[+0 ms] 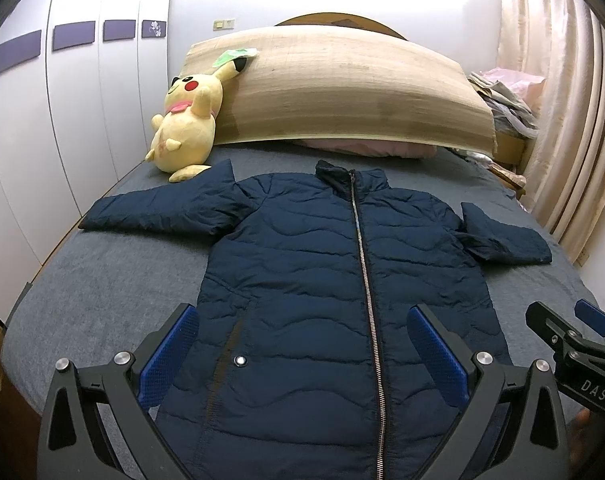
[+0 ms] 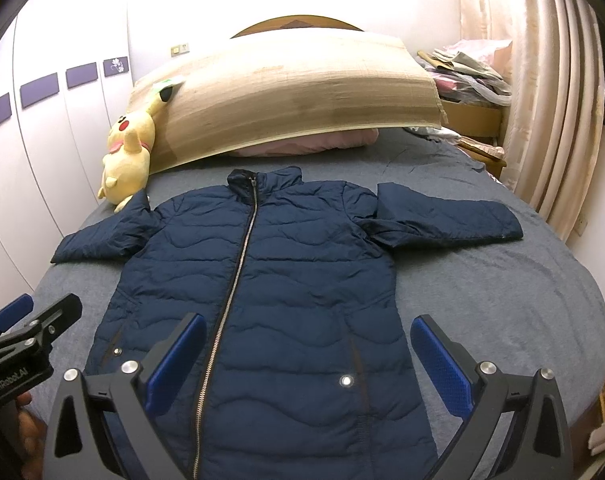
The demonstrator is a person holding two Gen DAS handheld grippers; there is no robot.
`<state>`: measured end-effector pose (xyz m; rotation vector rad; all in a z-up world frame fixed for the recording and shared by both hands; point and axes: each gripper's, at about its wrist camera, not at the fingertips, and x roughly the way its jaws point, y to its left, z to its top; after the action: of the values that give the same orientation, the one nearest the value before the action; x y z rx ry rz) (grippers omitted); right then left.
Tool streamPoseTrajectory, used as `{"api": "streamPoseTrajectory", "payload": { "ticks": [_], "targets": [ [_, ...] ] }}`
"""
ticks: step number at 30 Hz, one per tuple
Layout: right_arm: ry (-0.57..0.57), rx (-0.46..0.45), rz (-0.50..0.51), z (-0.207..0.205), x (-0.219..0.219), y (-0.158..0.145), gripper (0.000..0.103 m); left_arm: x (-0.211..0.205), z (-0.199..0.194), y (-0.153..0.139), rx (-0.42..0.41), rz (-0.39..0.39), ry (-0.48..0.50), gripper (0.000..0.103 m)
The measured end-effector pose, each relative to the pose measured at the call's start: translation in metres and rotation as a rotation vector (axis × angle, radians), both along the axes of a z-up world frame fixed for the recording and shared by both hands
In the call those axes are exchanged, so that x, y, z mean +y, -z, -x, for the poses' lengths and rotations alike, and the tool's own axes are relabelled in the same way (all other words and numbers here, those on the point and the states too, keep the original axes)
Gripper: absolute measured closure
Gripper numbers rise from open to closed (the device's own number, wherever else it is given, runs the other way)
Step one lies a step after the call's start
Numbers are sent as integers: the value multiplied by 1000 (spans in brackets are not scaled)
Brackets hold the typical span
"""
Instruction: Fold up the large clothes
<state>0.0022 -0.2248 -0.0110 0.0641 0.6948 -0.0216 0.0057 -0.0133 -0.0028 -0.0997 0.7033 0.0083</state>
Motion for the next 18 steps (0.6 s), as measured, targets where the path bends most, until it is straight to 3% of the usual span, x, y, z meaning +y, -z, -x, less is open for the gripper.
{"api": "streamPoseTrajectory", "payload": {
  "ticks": [18],
  "targets": [
    [-3, 6, 5, 1, 0, 1, 0, 0, 1, -2, 2, 7, 4, 0]
  ]
}}
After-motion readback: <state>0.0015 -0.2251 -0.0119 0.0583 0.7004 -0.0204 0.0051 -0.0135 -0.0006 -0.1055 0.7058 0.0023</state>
